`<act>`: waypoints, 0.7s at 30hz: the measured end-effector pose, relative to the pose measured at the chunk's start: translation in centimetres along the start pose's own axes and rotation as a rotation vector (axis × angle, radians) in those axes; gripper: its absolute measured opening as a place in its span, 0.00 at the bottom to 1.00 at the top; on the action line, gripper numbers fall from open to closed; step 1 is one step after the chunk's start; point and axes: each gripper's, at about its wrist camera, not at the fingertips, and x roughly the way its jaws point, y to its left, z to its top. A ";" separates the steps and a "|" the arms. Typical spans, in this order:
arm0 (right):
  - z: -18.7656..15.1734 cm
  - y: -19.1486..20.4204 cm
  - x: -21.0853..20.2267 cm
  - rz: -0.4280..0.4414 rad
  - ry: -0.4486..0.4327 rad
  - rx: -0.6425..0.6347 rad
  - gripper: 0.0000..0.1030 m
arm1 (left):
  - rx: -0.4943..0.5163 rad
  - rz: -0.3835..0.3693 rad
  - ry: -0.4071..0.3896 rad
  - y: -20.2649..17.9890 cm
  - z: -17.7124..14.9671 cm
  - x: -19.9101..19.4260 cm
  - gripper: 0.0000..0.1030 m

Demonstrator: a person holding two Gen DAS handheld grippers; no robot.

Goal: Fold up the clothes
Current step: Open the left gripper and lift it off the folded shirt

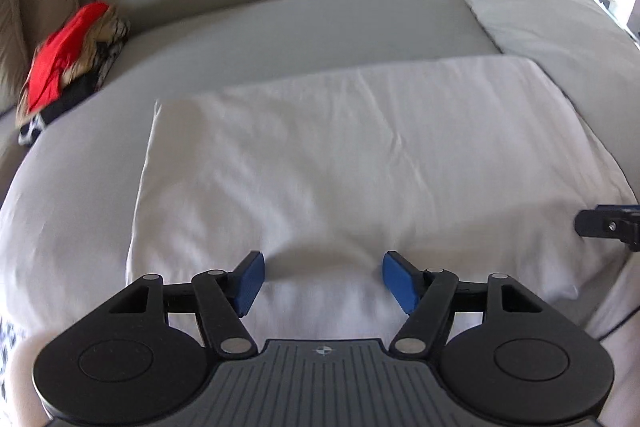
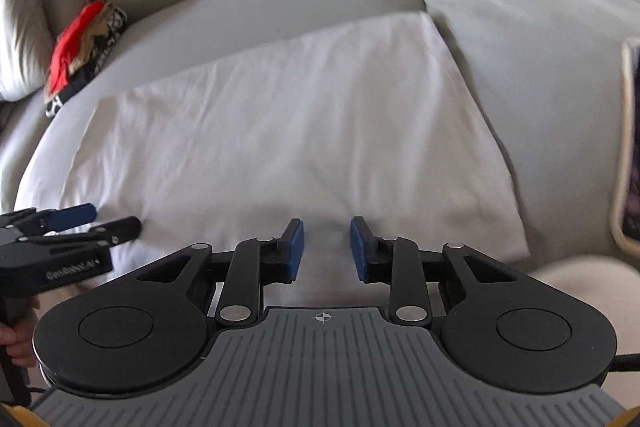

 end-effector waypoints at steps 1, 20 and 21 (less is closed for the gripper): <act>-0.2 -0.3 -0.4 0.005 0.004 0.010 0.32 | 0.004 -0.004 0.002 -0.1 0.1 -0.4 0.64; 10.1 -5.3 4.8 0.221 -0.090 0.184 0.51 | -0.011 0.041 -0.021 -3.5 2.9 0.9 0.67; 10.8 -5.8 5.3 0.243 -0.086 0.195 0.51 | -0.008 0.045 -0.017 -3.7 2.9 1.1 0.68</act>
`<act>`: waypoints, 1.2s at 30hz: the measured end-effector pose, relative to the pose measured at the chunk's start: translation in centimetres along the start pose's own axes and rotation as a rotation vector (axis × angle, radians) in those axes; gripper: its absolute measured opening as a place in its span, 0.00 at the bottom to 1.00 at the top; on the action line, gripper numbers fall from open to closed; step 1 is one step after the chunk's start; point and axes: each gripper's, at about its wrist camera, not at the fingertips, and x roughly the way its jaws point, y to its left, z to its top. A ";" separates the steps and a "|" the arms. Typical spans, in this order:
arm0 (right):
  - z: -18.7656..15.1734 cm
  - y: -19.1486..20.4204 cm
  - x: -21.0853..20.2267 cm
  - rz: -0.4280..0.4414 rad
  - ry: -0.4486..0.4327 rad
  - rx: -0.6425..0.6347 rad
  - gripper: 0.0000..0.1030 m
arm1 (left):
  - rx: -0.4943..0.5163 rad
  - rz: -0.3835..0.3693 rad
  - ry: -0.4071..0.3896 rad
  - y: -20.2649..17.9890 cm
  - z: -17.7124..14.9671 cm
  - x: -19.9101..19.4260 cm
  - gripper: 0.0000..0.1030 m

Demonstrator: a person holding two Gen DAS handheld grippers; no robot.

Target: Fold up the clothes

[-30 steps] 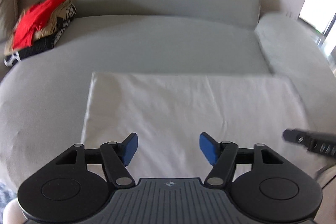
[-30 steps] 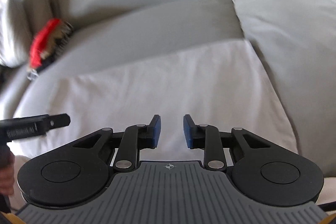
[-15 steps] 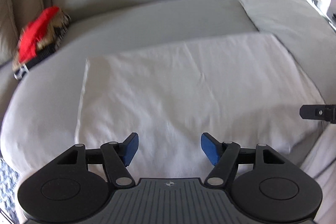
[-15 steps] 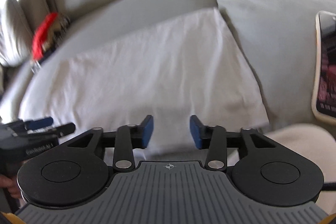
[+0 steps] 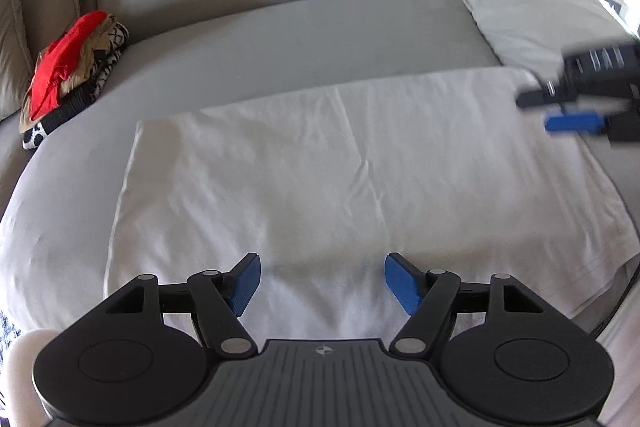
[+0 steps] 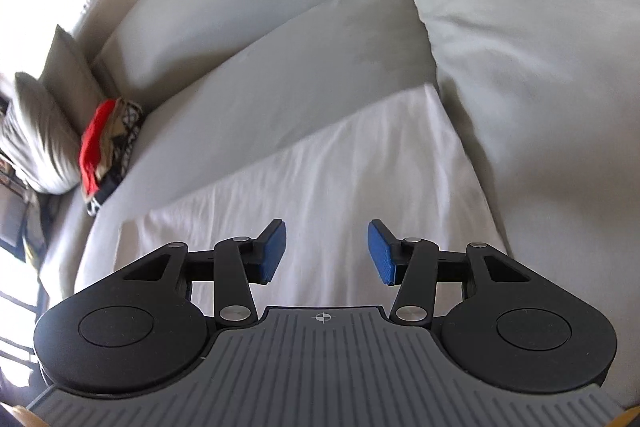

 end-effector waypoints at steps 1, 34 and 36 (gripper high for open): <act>0.2 -0.4 0.3 0.016 0.000 0.015 0.51 | 0.002 0.003 0.002 -0.2 0.0 0.2 0.68; 7.1 -9.2 3.8 0.048 -0.018 0.253 0.41 | 0.033 -0.058 0.047 -2.1 0.5 0.6 0.72; 7.3 -9.4 4.1 0.079 -0.008 0.272 0.40 | 0.030 -0.060 0.047 -2.0 0.5 0.5 0.72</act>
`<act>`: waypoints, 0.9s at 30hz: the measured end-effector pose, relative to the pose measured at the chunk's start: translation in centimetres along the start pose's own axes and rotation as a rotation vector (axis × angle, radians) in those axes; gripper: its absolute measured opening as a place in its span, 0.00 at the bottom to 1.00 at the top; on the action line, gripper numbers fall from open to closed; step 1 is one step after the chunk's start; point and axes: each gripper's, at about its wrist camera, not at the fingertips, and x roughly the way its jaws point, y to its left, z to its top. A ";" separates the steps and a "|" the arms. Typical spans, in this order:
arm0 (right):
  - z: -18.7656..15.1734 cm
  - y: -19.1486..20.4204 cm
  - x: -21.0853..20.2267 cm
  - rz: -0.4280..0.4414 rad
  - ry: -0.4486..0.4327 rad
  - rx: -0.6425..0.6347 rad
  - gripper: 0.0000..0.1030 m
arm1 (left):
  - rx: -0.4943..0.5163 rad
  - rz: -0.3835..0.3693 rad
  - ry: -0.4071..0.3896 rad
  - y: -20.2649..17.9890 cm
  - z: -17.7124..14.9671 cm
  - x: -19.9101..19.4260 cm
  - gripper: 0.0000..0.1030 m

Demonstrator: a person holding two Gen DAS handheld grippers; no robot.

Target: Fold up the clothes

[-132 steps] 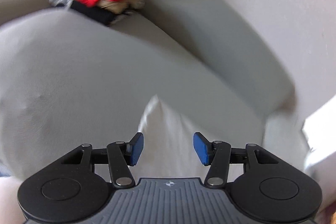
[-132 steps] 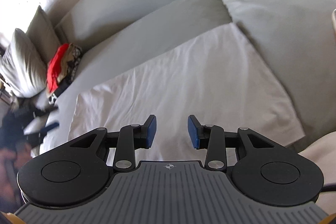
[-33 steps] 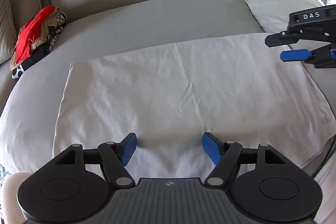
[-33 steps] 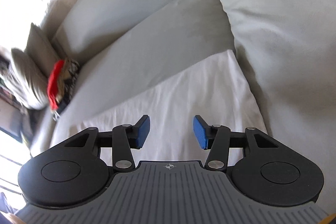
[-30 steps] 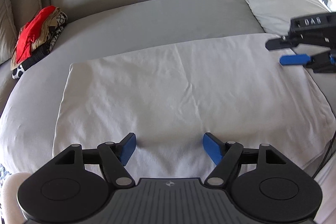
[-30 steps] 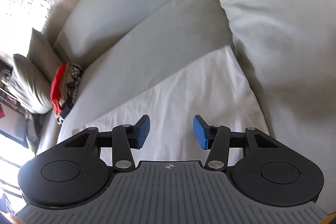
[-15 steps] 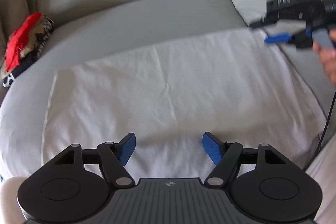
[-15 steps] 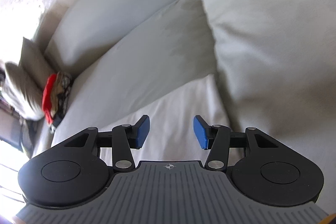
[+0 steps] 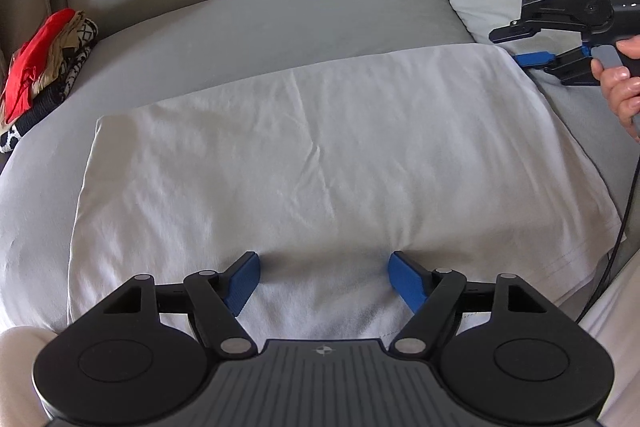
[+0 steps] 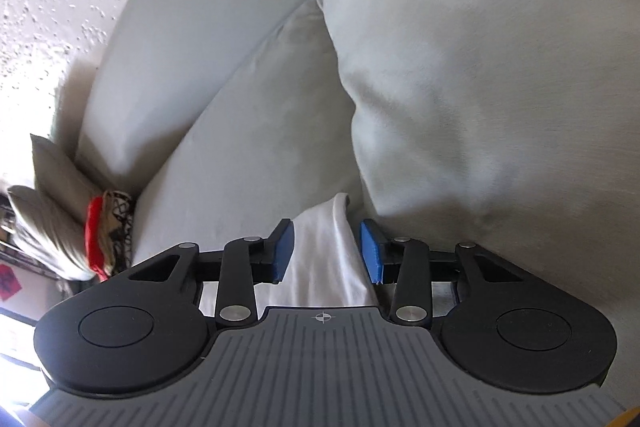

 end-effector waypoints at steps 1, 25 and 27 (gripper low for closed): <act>0.1 -0.2 0.0 0.023 0.005 0.015 0.40 | -0.002 -0.001 0.001 0.0 0.0 0.1 0.72; 1.2 0.0 3.4 0.104 0.057 0.016 0.39 | -0.025 -0.007 0.007 -0.4 -0.9 0.8 0.76; 1.1 -0.1 3.5 0.118 0.059 0.027 0.39 | -0.023 -0.005 0.005 -0.5 -1.0 0.8 0.76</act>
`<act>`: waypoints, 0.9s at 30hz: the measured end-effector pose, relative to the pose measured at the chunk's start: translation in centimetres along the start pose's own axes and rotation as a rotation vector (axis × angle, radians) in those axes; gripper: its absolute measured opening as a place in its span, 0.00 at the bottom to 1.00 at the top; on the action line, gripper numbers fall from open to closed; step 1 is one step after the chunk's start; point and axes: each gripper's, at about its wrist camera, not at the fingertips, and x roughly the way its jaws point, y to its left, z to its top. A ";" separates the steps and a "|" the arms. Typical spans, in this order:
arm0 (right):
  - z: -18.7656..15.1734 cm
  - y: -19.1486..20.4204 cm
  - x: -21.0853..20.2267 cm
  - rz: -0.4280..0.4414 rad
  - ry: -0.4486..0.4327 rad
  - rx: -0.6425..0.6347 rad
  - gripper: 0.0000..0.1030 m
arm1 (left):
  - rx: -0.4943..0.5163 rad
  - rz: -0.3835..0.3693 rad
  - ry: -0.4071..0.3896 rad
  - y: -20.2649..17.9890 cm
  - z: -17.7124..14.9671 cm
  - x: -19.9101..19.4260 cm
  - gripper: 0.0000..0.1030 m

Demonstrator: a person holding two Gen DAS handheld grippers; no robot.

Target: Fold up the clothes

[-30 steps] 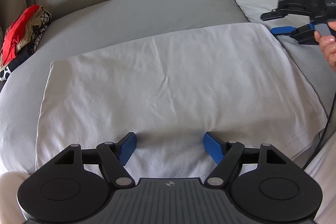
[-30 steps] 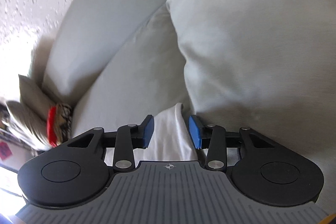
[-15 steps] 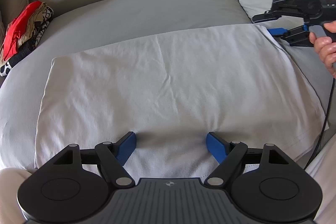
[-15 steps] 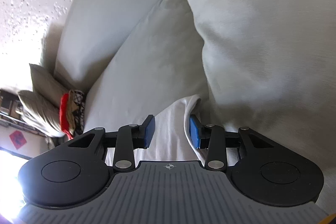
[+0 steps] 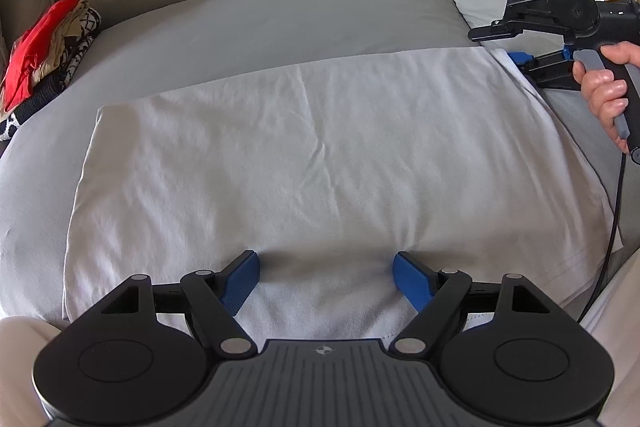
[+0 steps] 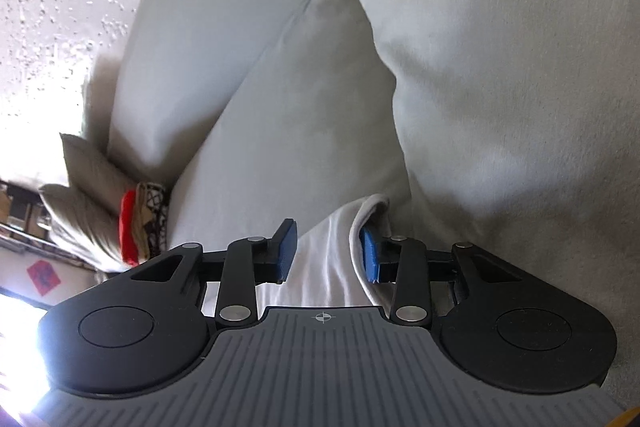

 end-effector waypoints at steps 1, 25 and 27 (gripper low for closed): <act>0.0 -0.1 0.0 0.008 -0.001 0.007 0.40 | 0.001 0.002 -0.001 -0.1 -0.1 0.0 0.76; -0.5 -0.7 -2.3 -0.067 -0.199 0.073 0.23 | 0.003 -0.001 -0.007 -0.1 -0.3 0.4 0.77; -0.4 -0.7 -2.5 -0.073 -0.202 0.075 0.23 | 0.004 -0.001 -0.008 0.0 -0.3 0.4 0.77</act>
